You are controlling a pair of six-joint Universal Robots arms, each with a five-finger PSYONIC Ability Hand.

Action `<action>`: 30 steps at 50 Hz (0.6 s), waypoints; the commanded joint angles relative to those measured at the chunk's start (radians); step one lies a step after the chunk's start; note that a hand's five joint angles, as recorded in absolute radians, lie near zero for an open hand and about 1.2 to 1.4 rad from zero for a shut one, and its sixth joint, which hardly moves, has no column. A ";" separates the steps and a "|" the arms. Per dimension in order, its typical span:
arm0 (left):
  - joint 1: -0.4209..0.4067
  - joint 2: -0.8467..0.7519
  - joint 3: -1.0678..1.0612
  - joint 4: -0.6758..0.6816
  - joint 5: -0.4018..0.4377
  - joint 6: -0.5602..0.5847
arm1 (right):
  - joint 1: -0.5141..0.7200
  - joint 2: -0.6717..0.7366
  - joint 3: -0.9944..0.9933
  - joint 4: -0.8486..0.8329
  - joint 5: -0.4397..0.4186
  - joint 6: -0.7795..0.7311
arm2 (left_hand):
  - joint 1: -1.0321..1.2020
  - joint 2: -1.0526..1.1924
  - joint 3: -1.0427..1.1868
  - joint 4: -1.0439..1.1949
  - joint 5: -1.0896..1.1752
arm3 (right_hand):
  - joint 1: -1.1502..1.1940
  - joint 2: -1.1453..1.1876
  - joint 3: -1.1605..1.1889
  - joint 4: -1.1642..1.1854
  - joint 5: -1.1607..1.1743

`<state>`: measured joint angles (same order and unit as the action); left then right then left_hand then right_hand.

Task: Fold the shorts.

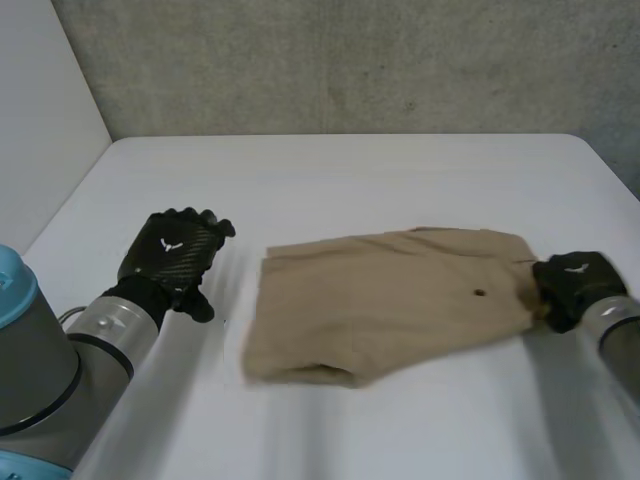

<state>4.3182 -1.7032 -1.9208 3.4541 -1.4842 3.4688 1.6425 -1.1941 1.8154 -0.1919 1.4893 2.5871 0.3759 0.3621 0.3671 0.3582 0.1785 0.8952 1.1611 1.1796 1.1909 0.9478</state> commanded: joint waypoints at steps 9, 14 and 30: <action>0.005 0.045 -0.017 -0.039 -0.038 -0.002 | 0.117 -0.125 -0.119 0.003 0.022 -0.246 | -0.083 -0.069 -0.074 -0.065 -0.060 | 0.501 0.235 0.217 0.205 0.274; 0.005 0.056 -0.023 -0.043 -0.039 -0.002 | 0.343 -0.124 -0.134 -0.006 -0.004 -0.266 | -0.095 -0.081 -0.086 -0.077 -0.072 | 0.501 0.235 0.217 0.205 0.274; -0.015 0.070 -0.006 -0.038 -0.038 -0.011 | 0.652 -0.028 -0.016 -0.006 -0.322 -0.360 | -0.110 -0.096 -0.101 -0.092 -0.087 | -0.433 -0.698 -0.717 -0.728 -0.660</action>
<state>4.3149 -1.6336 -1.9427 3.4134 -1.5219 3.4664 2.3020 -1.2428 1.7802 -0.2011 1.2215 2.2253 0.3165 0.2796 0.2784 0.2785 0.0937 0.6571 0.7614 0.7943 0.7740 0.6146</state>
